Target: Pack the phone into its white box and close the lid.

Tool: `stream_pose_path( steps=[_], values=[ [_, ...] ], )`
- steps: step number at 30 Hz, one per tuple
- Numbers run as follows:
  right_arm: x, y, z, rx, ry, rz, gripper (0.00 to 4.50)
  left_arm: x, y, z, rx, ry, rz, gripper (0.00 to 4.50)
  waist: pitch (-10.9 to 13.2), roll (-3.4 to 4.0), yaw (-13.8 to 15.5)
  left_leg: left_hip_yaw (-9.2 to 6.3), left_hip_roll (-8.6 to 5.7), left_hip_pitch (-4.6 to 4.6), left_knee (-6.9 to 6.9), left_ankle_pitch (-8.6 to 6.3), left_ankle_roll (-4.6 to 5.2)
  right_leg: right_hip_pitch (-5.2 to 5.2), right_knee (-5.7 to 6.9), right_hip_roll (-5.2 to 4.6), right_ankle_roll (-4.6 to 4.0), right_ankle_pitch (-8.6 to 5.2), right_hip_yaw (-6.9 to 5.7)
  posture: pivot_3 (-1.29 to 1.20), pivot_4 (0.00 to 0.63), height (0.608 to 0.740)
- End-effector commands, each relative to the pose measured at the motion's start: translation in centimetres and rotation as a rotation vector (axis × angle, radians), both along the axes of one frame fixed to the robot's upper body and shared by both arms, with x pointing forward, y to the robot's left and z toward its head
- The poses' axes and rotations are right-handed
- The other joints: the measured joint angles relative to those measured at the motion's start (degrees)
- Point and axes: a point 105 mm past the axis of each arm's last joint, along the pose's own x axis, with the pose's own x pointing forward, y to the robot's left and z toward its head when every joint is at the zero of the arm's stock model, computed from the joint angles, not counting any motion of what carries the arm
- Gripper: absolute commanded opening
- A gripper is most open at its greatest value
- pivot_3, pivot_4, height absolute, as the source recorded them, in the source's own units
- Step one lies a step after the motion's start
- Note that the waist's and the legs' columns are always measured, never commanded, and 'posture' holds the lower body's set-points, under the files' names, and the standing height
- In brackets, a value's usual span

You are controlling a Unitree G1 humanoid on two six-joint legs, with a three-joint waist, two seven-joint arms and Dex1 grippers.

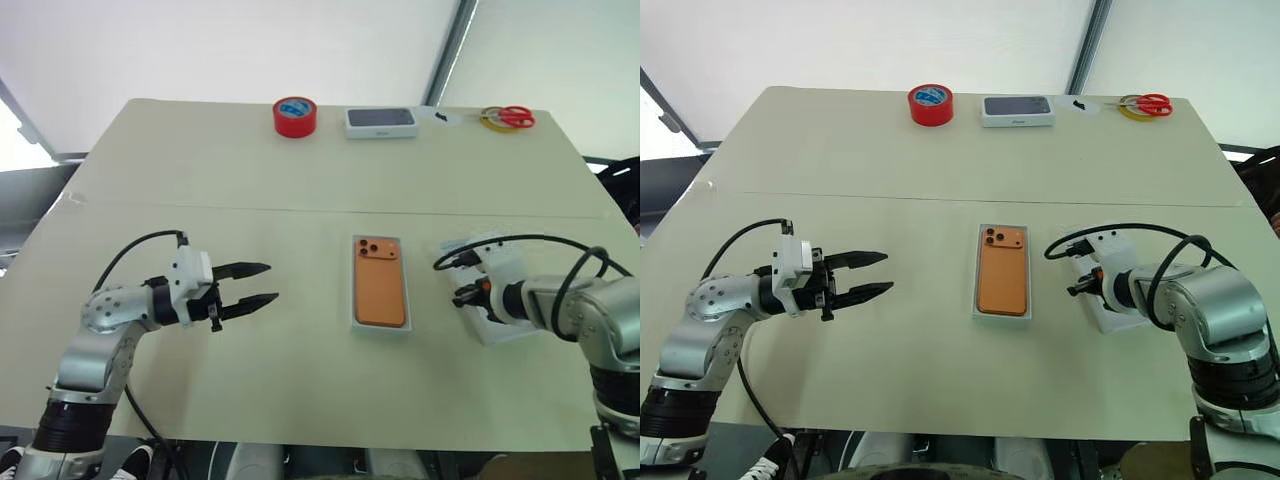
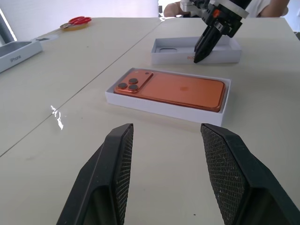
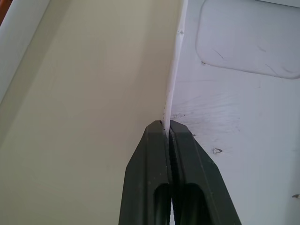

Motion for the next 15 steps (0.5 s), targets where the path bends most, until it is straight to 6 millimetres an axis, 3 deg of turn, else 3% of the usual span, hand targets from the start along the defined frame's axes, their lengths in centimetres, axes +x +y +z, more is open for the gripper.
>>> stream_pose_path(
  steps=[1, 3, 6, 8, 11, 15],
  values=[
    [1.6, -0.1, 1.3, -0.004, -0.075, -0.041, 0.02, 0.0, -0.3, 0.9, -0.029, 0.003, -0.012, 2.16, 0.0, 0.0, -0.1, 0.0, 0.0, 0.0, -0.01, 0.0, 0.0, -0.01, 0.0, 0.0, 0.0, 0.0, 0.0, 0.0, 0.15, 0.74],
    [3.5, 0.3, 3.8, -0.015, -0.223, -0.014, 0.0, 0.3, -0.4, 1.1, -0.059, 0.018, 0.006, 1.59, 0.1, 0.11, -0.2, 0.01, 0.0, -0.01, -0.02, 0.0, 0.0, -0.04, 0.01, 0.02, 0.0, 0.0, 0.01, 0.0, 0.15, 0.74],
    [5.4, 1.2, 5.9, 0.01, -0.358, 0.017, 0.0, 0.5, -0.5, 1.2, -0.089, 0.036, 0.026, 0.15, 0.1, 0.23, -0.1, 0.07, -0.01, -0.14, -0.02, 0.01, -0.01, -0.26, 0.08, 0.05, 0.0, 0.0, 0.07, 0.0, 0.15, 0.74],
    [6.7, 2.2, 7.4, 0.018, -0.468, 0.068, 0.0, 0.8, -0.7, 1.2, -0.104, 0.038, 0.04, 0.07, 0.1, 0.23, -0.1, 0.07, 0.01, -0.18, -0.05, 0.01, -0.01, -0.31, 0.07, 0.11, 0.01, 0.0, 0.07, 0.0, 0.15, 0.74],
    [8.5, 4.5, 9.2, 0.175, -0.603, 0.102, 0.0, 1.6, -1.2, 1.5, -0.142, 0.03, 0.072, 0.07, 0.1, 0.18, -0.1, 0.07, 0.04, -0.2, -0.04, 0.02, -0.02, -0.31, 0.08, 0.16, 0.01, 0.0, 0.07, 0.0, 0.15, 0.74],
    [8.8, 8.8, 9.3, 0.473, -0.631, 0.136, 0.0, 2.5, -1.9, 1.9, -0.178, 0.013, 0.11, 0.07, 0.1, 0.19, 0.0, 0.07, 0.04, -0.2, 0.0, 0.04, -0.05, -0.32, 0.18, 0.18, 0.02, 0.01, 0.07, 0.0, 0.15, 0.74]
  ],
)
